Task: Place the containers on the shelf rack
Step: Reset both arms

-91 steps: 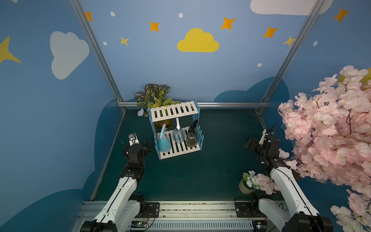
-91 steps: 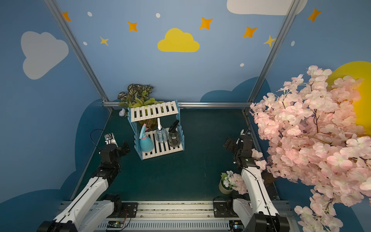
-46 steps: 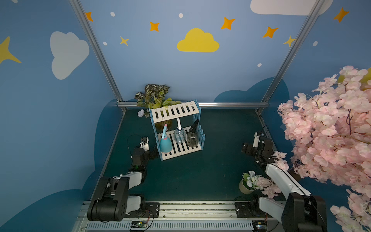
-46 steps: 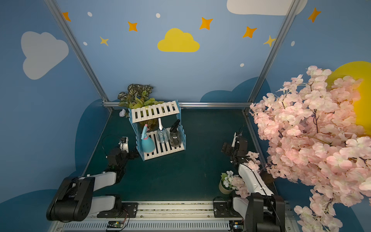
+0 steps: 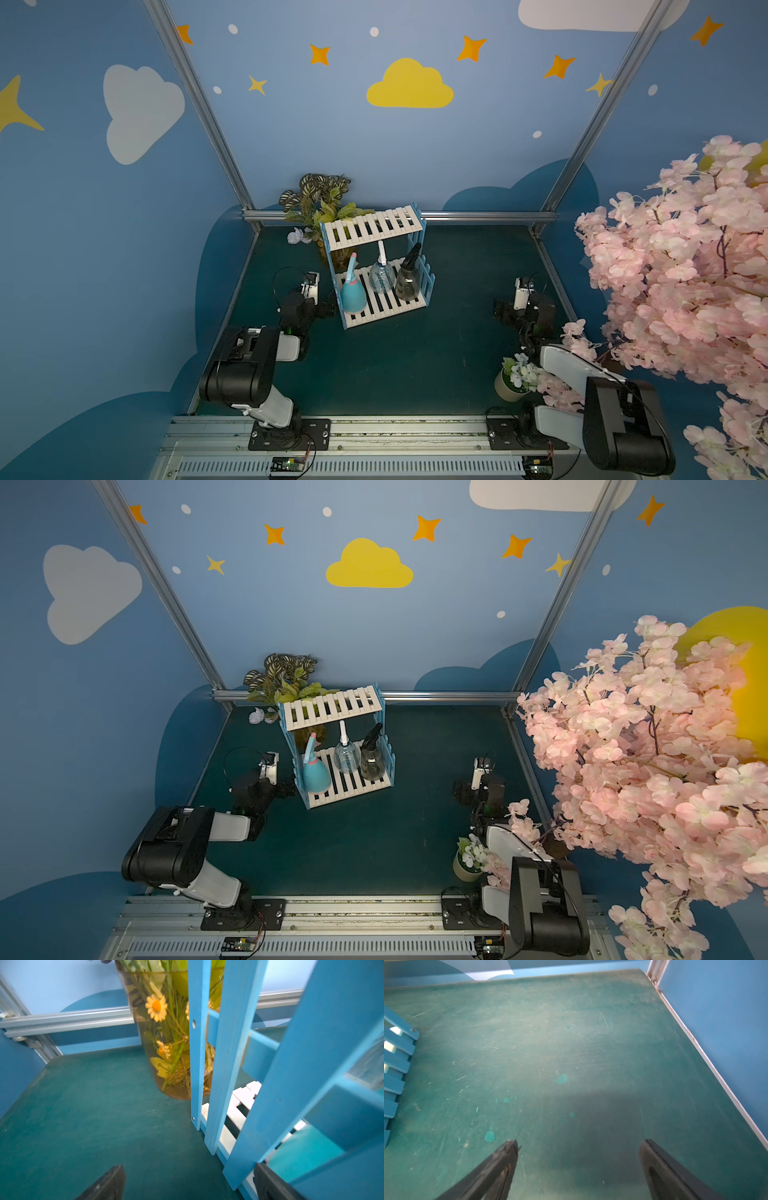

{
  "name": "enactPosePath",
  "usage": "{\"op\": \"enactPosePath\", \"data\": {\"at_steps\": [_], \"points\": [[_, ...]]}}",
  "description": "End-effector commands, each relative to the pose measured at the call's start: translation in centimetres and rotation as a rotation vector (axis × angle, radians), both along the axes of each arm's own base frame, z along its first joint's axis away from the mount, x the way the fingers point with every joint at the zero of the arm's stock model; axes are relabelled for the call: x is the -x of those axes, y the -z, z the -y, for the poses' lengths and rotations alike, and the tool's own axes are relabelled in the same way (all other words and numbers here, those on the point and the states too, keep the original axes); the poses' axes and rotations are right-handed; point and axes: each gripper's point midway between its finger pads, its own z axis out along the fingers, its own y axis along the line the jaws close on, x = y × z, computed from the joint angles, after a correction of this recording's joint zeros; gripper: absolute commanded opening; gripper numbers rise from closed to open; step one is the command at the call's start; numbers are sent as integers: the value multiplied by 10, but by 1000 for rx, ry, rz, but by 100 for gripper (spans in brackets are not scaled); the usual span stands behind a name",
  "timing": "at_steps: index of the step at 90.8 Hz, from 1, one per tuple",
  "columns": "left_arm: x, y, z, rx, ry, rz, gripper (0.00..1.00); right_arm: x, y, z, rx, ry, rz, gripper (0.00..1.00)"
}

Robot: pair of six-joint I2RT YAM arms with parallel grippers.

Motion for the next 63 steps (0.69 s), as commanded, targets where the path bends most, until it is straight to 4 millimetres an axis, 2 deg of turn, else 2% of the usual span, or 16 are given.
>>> {"op": "enactPosePath", "data": {"at_steps": [1,15,26,31,63], "points": [[1,3,10,3,46,-14,100,-18,-22,-9,38,-47,126,97],[2,2,11,3,54,-13,100,-30,0,-22,103,-95,105,97],[2,3,12,1,62,-16,100,-38,1,-16,98,-74,88,97],[2,3,12,1,61,-16,100,-36,7,-15,90,-75,59,98],[1,4,13,2,68,-22,100,-36,7,-14,84,-74,55,98]]}}
